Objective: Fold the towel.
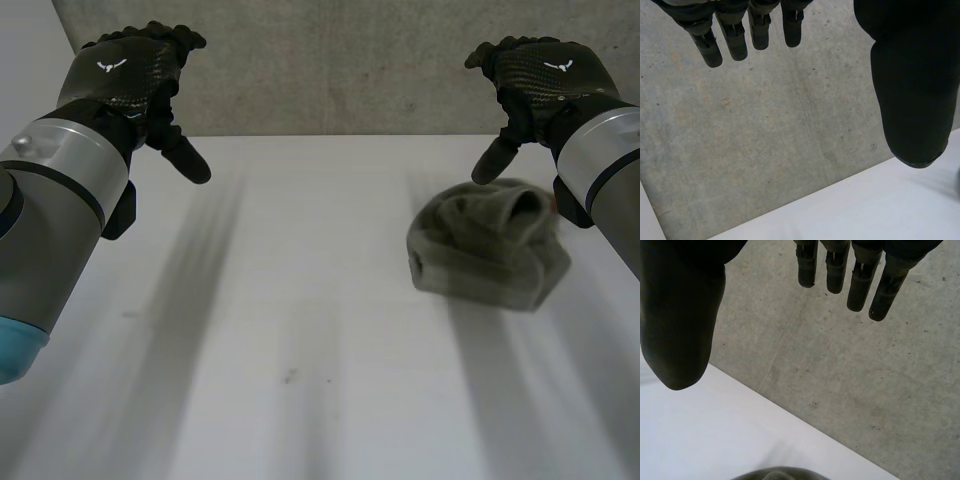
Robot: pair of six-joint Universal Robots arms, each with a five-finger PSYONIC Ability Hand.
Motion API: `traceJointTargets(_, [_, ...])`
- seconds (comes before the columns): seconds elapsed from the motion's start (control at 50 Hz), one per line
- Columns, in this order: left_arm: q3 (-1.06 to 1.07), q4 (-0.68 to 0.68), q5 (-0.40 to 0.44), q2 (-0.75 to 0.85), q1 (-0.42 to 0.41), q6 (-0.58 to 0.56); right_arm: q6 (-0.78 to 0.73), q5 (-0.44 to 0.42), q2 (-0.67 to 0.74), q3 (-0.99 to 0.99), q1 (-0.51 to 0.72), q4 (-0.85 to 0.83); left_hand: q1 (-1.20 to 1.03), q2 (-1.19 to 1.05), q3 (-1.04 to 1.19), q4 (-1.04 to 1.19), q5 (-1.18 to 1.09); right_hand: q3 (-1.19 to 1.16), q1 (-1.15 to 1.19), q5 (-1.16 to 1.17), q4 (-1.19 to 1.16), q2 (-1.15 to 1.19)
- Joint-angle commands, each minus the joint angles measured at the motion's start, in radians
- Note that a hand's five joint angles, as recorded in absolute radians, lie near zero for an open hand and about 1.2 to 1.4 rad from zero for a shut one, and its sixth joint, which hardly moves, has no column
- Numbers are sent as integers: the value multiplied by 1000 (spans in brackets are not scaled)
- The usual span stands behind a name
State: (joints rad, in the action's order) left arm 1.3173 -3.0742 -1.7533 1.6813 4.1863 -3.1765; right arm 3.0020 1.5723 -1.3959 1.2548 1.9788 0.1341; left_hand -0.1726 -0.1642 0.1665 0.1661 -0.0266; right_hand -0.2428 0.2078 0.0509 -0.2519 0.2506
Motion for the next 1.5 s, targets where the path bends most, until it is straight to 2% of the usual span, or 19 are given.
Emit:
traceJointTargets(0.02, [7,-3,0,0,0,0,0,0,0,3,0,-1,-2,-10,8,8,27,68,-33,-51,77,-76])
traceJointTargets(0.3, [23,-43,0,-3,0,-3,0,2,1,11,2,-4,-2,-10,8,8,27,68,-33,-51,77,-76])
traceJointTargets(1.04, [31,-41,8,21,-5,-5,-12,2,9,2,0,6,-2,-10,8,8,27,68,-33,-51,77,-76])
traceJointTargets(1.1, [31,-40,9,43,-12,-3,-61,3,20,-3,0,15,-6,-14,12,12,23,68,-33,-51,77,-76])
traceJointTargets(1.22, [53,-44,37,150,-52,0,-300,20,61,14,5,108,-29,-38,35,36,-1,68,-33,-51,77,-76])
traceJointTargets(1.34, [60,-72,87,283,-112,3,-321,14,78,55,3,176,-32,-40,38,39,-4,68,-33,-51,77,-76])
traceJointTargets(1.46, [63,-133,115,376,-146,7,-353,-2,81,187,-5,174,-56,-64,62,62,-27,68,-33,-51,77,-76])
traceJointTargets(1.5, [63,-173,136,426,-163,9,-415,-20,77,263,-3,161,-64,-73,70,71,-36,68,-33,-51,77,-76])
